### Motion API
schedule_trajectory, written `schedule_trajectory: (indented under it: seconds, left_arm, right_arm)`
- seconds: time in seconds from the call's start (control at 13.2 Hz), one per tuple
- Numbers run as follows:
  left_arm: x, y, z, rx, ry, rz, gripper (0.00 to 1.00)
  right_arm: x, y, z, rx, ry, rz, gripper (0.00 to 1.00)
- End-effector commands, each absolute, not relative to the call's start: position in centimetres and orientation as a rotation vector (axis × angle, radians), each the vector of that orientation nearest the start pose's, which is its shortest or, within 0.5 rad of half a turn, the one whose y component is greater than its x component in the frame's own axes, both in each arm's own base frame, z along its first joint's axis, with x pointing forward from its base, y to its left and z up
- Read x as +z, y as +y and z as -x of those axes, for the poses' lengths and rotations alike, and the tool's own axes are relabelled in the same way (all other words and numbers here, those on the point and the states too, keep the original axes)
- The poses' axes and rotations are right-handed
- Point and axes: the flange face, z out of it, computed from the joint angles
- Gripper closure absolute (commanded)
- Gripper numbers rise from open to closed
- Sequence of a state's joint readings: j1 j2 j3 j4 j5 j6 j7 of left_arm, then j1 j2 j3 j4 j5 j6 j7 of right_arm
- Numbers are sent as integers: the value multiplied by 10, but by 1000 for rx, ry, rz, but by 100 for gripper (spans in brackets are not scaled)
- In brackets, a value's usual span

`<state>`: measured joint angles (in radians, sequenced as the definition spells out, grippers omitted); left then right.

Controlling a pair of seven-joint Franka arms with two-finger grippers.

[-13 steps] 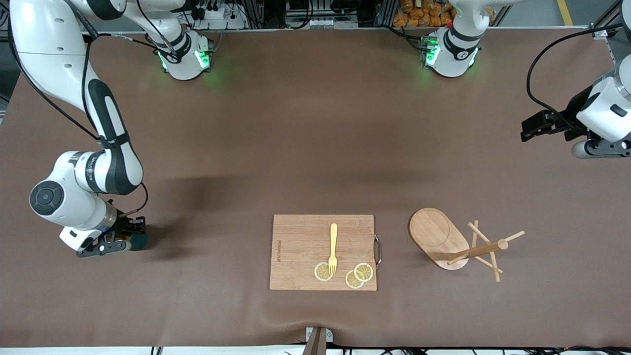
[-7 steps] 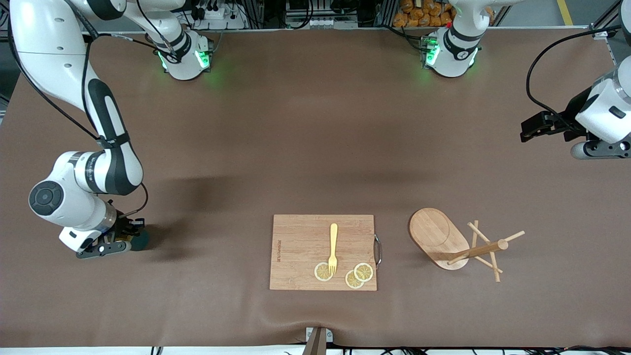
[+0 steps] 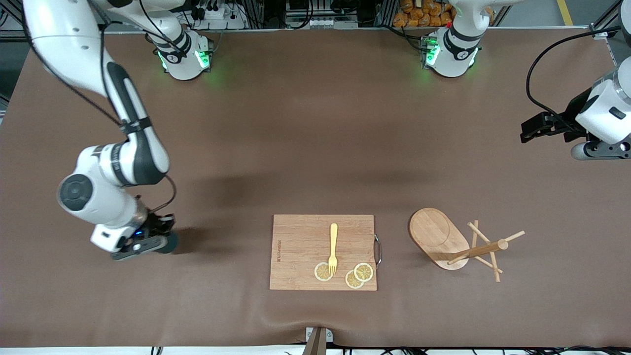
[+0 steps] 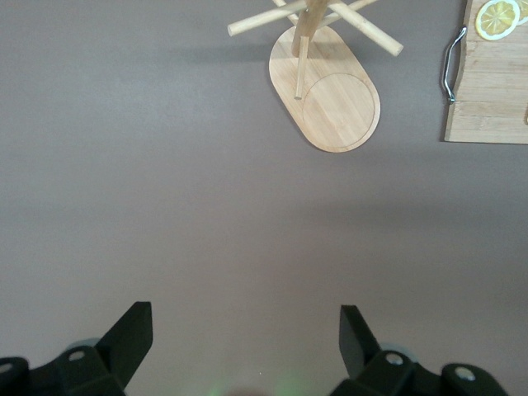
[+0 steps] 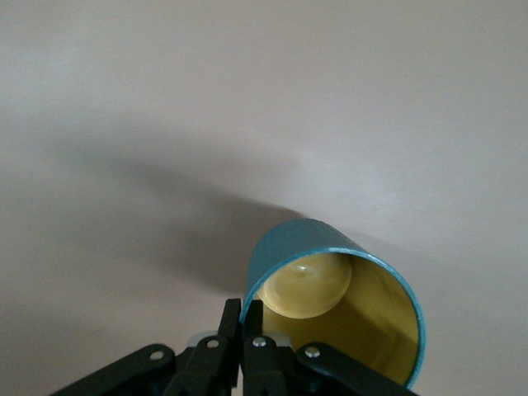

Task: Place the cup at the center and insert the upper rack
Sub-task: 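Grasp the teal mug with the right gripper and lift it, then carry the mug to the table center, lower it, open the right gripper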

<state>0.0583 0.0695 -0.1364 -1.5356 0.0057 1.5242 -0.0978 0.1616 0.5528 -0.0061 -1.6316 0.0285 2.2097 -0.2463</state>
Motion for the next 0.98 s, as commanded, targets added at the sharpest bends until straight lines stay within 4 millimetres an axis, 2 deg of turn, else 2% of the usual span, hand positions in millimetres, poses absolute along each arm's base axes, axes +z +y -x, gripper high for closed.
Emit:
schedule_trajectory:
  seconds: [0.0,0.08,0.38,0.61,0.91]
  left_arm:
    - [599,-37,-567,110,-52,3111,0]
    - [599,-37,-567,110,-53,3111,0]
    - [598,-37,-568,112,-52,3111,0]
    - [598,-35,-568,110,-55,3111,0]
    - [595,-33,-569,110,-57,3112,0]
  right_arm:
    - [320,189,-655,-25,-739,3021,100]
    - [326,221,-645,-38,-815,3000,100]
    - [323,343,-589,-23,-1070,2893,100]
    - [320,407,-548,8,-1131,2809,100]
    - [311,467,-496,42,-1253,2763,100]
